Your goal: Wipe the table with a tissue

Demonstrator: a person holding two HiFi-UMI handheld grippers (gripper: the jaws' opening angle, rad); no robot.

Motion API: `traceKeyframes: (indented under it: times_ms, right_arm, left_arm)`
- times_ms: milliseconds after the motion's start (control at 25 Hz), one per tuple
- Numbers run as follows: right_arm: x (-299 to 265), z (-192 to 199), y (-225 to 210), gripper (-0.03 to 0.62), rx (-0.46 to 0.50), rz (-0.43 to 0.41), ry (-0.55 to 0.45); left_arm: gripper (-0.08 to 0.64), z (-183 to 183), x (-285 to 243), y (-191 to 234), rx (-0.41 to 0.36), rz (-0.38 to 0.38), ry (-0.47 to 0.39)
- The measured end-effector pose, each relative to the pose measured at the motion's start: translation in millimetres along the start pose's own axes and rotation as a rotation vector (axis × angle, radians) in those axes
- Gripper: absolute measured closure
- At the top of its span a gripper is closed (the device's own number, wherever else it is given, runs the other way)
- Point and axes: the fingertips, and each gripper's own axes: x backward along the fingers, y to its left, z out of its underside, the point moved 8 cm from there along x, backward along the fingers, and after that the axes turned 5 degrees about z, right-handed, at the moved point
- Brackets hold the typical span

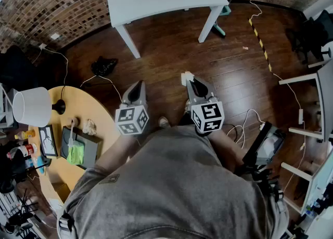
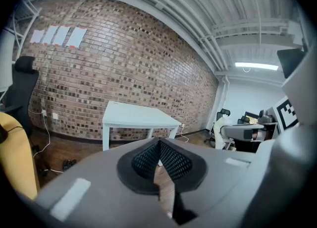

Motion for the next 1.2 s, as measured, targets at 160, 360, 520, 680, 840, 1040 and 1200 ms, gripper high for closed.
traceKeyframes:
  times_ms: [160, 360, 520, 680, 840, 1040, 1200]
  right_arm:
    - [-17.3, -6.8, -18.6, 0.555, -0.009, 0.006, -0.016]
    - [-39.6, -18.2, -56.8, 0.555, -0.023, 0.002, -0.024]
    - [-56.7, -30.2, -95.7, 0.555, -0.031, -0.005, -0.03]
    - [-70.8, -38.9, -133.0, 0.555, -0.037, -0.016, -0.032]
    - [-83.1, -44.0, -163.5, 0.555, -0.043, -0.034, -0.033]
    - [-97.3, -51.4, -189.5, 0.555, -0.048, -0.061, -0.033]
    - [-113.1, -56.7, -201.3, 0.555, -0.057, -0.073, -0.025]
  left_arm:
    - [0.558, -8.9, -23.3, 0.1, -0.005, -0.002, -0.008]
    - [0.558, -22.6, -62.6, -9.0, -0.009, -0.019, -0.005]
    - [0.558, -35.7, -101.2, -25.8, -0.01, -0.028, -0.003]
    - [0.558, -45.9, -134.5, -44.5, -0.013, -0.038, -0.005]
    - [0.558, -50.1, -161.1, -58.9, -0.014, -0.062, 0.0]
    - [0.558, -59.1, -187.3, -73.0, -0.01, -0.086, -0.003]
    - [0.558, -65.2, -203.2, -71.5, -0.004, -0.1, 0.004]
